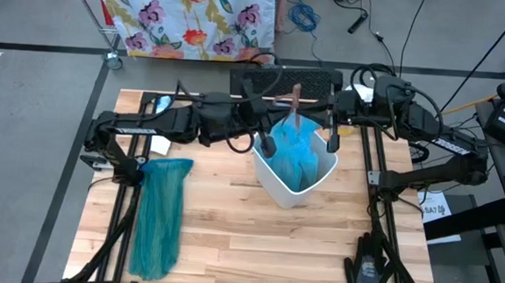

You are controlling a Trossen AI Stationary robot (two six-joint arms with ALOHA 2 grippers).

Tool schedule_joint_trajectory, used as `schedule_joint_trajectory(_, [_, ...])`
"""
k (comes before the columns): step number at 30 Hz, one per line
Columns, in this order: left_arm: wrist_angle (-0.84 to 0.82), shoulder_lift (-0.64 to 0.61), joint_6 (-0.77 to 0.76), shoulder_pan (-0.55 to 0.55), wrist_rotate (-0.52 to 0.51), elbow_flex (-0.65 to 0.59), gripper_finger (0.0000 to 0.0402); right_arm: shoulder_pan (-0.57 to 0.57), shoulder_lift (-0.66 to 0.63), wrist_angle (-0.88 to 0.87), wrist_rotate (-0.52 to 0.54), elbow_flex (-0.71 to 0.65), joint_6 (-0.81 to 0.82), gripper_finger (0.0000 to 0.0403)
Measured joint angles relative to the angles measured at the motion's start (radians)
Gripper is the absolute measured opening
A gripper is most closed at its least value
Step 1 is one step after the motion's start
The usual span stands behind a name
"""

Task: Place trash/remove bag and relplace
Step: Close the blue trash bag

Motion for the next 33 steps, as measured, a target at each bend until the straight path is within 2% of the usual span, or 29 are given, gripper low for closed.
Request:
schedule_joint_trajectory(8, [-0.006, 0.022, -0.008, 0.002, 0.005, 0.0, 0.0, -0.005, 0.0, -0.061, 0.014, 0.051, -0.025, 0.0])
schedule_joint_trajectory(17, [0.0, 0.061, -0.022, 0.003, 0.007, 0.001, 0.0, -0.005, -0.02, -0.199, 0.141, 0.09, -0.076, 0.0])
schedule_joint_trajectory(26, [0.107, 0.128, -0.018, 0.033, 0.079, 0.0, 0.0, -0.005, -0.029, -0.328, 0.16, 0.09, -0.035, 0.0])
schedule_joint_trajectory(33, [0.123, 0.129, -0.018, 0.055, 0.094, 0.0, 0.0, -0.005, -0.025, -0.309, 0.149, 0.09, -0.048, 0.0])
